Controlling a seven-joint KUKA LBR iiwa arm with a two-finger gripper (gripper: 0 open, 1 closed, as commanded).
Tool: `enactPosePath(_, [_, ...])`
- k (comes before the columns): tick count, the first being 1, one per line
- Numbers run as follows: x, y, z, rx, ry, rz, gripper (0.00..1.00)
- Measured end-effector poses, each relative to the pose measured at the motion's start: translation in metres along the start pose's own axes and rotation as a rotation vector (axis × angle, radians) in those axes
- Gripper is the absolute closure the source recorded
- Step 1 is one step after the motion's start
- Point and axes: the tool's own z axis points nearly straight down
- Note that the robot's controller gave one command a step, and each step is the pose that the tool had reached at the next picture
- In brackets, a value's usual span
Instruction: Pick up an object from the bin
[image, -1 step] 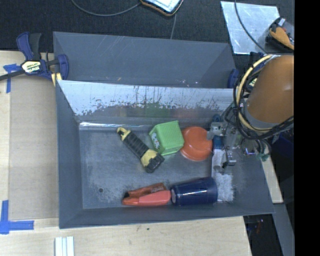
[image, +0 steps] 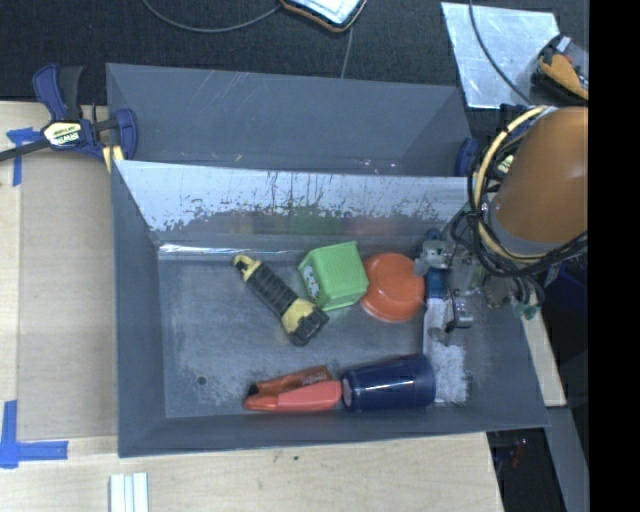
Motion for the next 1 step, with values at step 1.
enactPosePath(1, [0.0448,0.0507,0.1414,-0.002,-0.001,-0.084,0.0])
